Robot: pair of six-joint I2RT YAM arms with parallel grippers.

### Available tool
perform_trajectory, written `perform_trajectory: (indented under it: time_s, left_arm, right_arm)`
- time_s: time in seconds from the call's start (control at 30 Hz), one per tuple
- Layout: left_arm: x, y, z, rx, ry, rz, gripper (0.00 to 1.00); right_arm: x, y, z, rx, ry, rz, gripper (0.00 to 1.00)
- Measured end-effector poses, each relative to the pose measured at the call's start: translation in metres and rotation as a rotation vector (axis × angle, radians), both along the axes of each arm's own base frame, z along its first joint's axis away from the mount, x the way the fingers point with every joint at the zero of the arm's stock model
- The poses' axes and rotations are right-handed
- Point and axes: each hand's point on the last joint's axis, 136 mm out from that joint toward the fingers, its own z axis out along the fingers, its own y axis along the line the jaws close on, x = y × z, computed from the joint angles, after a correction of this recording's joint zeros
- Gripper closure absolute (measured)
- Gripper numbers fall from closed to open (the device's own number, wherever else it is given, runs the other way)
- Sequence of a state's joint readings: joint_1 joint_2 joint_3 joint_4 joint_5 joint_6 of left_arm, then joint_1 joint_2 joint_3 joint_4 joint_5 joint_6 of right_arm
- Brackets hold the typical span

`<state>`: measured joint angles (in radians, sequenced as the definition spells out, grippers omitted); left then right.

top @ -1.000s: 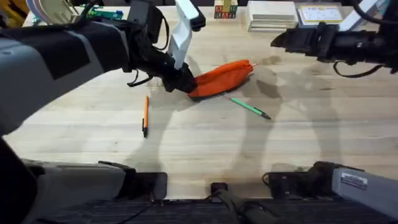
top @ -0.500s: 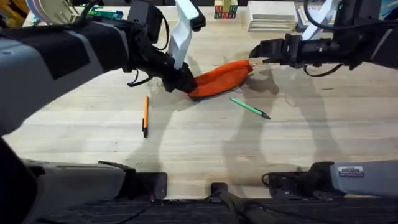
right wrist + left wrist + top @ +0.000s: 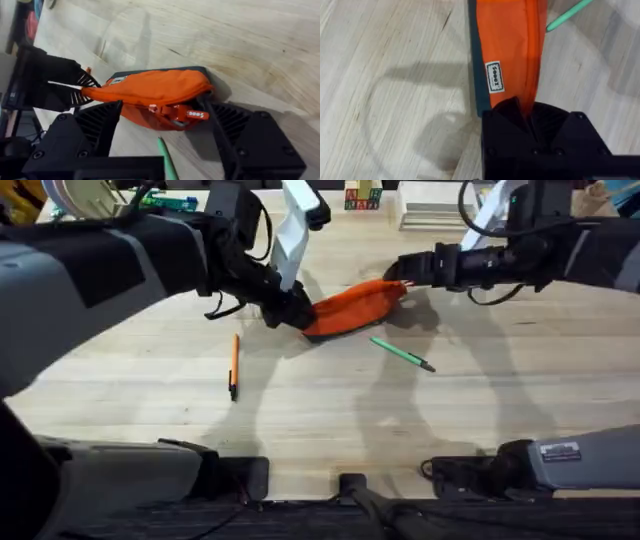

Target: Unzip the bag, pick up the pens from the table one at a time and place them inside, then zip the bag closed.

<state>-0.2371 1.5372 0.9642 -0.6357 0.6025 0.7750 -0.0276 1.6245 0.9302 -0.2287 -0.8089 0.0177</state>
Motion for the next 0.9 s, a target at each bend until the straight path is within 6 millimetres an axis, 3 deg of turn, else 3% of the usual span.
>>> perform_trajectory:
  time_s: [0.9]
  left_arm:
    - [0.0,0.0,0.0,0.001,0.001,0.0,0.958]
  right_arm:
    - [-0.014,0.026,0.019,0.132,-0.01,0.113,0.005]
